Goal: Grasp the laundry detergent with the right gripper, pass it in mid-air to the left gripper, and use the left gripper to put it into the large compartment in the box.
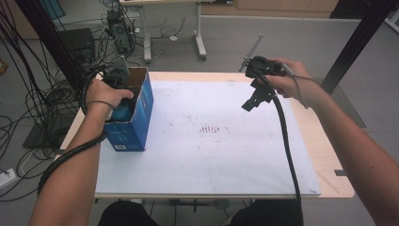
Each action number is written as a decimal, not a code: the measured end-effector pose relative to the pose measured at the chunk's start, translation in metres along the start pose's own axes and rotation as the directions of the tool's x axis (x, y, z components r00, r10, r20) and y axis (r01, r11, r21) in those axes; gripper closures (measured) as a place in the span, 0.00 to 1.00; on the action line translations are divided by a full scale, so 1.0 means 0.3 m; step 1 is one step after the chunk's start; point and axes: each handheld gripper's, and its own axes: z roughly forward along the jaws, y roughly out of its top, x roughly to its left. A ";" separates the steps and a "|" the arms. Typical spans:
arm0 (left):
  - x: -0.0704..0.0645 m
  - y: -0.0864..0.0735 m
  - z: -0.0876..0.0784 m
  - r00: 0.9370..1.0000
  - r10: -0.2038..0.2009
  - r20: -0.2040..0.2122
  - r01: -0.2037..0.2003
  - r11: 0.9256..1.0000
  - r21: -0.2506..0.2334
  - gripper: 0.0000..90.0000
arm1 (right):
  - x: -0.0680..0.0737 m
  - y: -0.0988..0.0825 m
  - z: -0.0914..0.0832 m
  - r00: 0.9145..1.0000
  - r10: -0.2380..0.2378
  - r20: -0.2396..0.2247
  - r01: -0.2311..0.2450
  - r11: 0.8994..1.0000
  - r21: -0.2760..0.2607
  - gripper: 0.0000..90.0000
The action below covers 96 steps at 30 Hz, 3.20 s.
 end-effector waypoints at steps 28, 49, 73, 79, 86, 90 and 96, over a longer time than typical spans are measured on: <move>0.011 0.004 0.004 1.000 -0.023 0.012 0.023 1.000 -0.007 0.41 | -0.008 -0.007 0.001 1.000 0.008 0.006 -0.008 1.000 -0.002 0.07; 0.015 0.004 0.005 0.999 -0.036 0.010 0.036 0.999 -0.010 0.41 | -0.011 -0.009 0.004 1.000 0.008 0.002 -0.008 1.000 -0.005 0.07; 0.015 0.008 0.007 0.999 -0.048 0.011 0.048 0.999 -0.008 0.41 | -0.017 -0.006 0.009 1.000 0.000 0.003 0.000 1.000 -0.008 0.07; 0.015 0.009 0.007 0.999 -0.046 0.009 0.046 0.999 -0.007 0.41 | -0.018 -0.007 0.011 1.000 0.001 0.003 -0.001 1.000 -0.008 0.07; 0.021 0.006 0.007 0.998 -0.056 0.016 0.056 0.998 -0.011 0.41 | -0.016 -0.005 0.015 1.000 -0.001 0.004 0.001 1.000 -0.004 0.07; 0.024 0.005 0.007 0.998 -0.063 0.018 0.063 0.998 -0.012 0.41 | -0.016 -0.006 0.016 1.000 -0.001 0.003 0.001 1.000 -0.005 0.07; 0.023 0.007 0.007 0.998 -0.061 0.016 0.062 0.998 -0.010 0.41 | -0.016 -0.004 0.018 1.000 -0.003 0.003 0.003 1.000 -0.001 0.07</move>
